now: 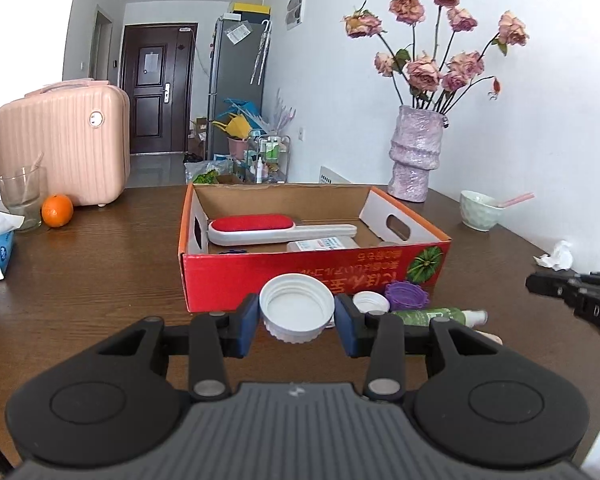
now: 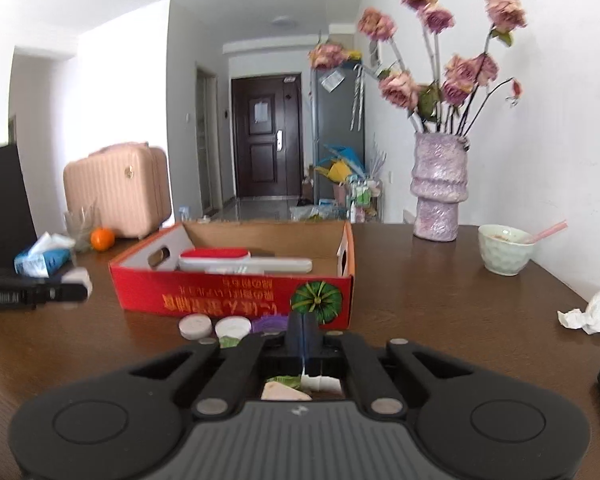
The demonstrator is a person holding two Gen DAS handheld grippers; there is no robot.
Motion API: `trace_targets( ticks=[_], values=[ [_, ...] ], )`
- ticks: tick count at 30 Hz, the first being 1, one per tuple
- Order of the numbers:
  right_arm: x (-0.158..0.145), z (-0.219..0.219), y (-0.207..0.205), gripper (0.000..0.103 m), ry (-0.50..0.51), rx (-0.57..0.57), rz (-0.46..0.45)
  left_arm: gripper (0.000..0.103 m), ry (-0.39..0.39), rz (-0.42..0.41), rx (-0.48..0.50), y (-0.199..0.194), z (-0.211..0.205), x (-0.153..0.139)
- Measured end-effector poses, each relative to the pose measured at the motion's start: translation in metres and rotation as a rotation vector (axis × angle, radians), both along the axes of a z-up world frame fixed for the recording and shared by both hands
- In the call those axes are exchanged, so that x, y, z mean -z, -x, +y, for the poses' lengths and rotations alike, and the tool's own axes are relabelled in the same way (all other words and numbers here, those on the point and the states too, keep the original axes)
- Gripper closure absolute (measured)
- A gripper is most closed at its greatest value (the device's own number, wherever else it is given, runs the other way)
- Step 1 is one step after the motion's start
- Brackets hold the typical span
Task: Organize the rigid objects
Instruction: 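Lift the white cap with the left gripper while the right lifts the beige block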
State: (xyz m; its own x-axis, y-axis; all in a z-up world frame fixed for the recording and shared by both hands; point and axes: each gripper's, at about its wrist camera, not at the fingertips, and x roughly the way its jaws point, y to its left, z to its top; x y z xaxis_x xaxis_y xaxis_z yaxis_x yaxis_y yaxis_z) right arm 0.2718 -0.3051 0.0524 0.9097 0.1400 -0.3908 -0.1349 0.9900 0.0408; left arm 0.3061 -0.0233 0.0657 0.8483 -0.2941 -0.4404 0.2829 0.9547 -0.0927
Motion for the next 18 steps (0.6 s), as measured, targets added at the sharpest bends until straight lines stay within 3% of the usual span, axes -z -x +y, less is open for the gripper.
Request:
trace_targets(
  ticks=[3, 5, 8, 12, 18],
  values=[
    [0.017, 0.001, -0.008, 0.082, -0.011, -0.011, 0.049, 0.062, 0.004, 0.017, 0.012, -0.01, -0.001, 0.009],
    [0.029, 0.006, -0.012, 0.059, -0.026, -0.029, 0.089, 0.062, -0.001, 0.041, 0.013, -0.018, -0.002, 0.018],
    [0.047, 0.017, -0.017, 0.043, -0.016, -0.077, 0.124, 0.062, -0.004, 0.075, 0.017, -0.028, -0.003, 0.03],
    [0.062, 0.024, -0.033, 0.043, 0.014, -0.073, 0.207, 0.062, 0.001, 0.097, 0.018, -0.036, -0.001, 0.039],
    [0.063, 0.025, -0.035, 0.044, 0.018, -0.076, 0.215, 0.062, 0.002, 0.111, 0.033, -0.041, -0.002, 0.043]
  ],
)
